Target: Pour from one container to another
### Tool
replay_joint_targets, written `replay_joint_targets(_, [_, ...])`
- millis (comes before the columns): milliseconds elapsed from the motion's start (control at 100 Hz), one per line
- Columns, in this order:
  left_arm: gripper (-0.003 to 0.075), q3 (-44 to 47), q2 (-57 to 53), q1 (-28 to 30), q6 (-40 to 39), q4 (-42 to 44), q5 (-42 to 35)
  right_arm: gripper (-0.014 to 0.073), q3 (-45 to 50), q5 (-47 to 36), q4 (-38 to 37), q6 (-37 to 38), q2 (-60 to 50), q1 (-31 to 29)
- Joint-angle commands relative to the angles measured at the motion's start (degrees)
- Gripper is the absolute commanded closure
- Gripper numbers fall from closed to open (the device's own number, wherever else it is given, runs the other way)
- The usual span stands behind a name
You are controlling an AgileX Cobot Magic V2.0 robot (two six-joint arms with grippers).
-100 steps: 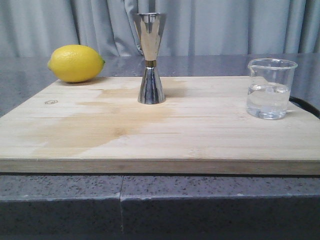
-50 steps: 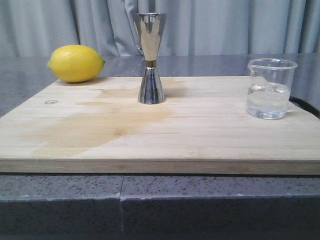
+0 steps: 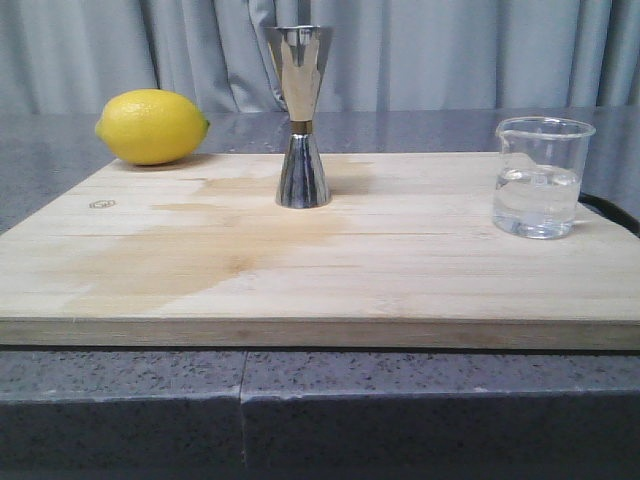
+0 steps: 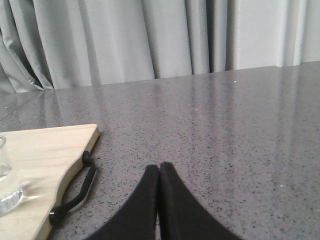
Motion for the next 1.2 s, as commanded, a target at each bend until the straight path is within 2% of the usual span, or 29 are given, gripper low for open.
replay_joint_targets(0, [0.0739,0.28,-1.45,-0.42,0.11,-0.04,-5.47,0.0665,0.90,-5.08,-0.38,-0.22,-1.31,-0.37])
replay_joint_targets(590, [0.0739,0.28,-1.45,-0.42,0.11,-1.40,-5.55,0.0665,0.90,-4.75,-0.38,-0.22,-1.31,-0.37])
replay_joint_targets(710, [0.0739,0.28,-1.45,-0.42,0.11,-6.46,-8.47,0.0665,0.90,-6.89,0.58,-0.22,-1.31,-0.37])
replay_joint_targets(780, [0.0740,-0.27,-1.45,-0.42,-0.66,-12.84,-11.48,0.0665,0.54,-8.57,4.11,-0.22,-1.31,-0.37])
replay_joint_targets(840, [0.0740,-1.94,-1.35,-0.42,-2.93,-19.64,-11.11,0.0665,-0.94,-7.82,6.29,-0.22,-1.31,-0.37])
replay_joint_targets(1000, [0.0740,-11.82,0.74,-0.42,-2.94,-22.07,0.66,0.0665,-9.40,1.35,7.44,-0.22,-0.79,-0.37])
replay_joint_targets(1110, [0.0740,-20.83,6.04,-0.42,-2.72,-22.07,8.81,0.0665,-17.45,9.45,7.44,-0.22,2.49,-0.37])
replay_joint_targets(1190, [0.0740,-27.58,11.05,-0.42,0.31,-22.36,13.68,0.0665,-22.77,14.46,7.44,-0.22,6.53,-0.37])
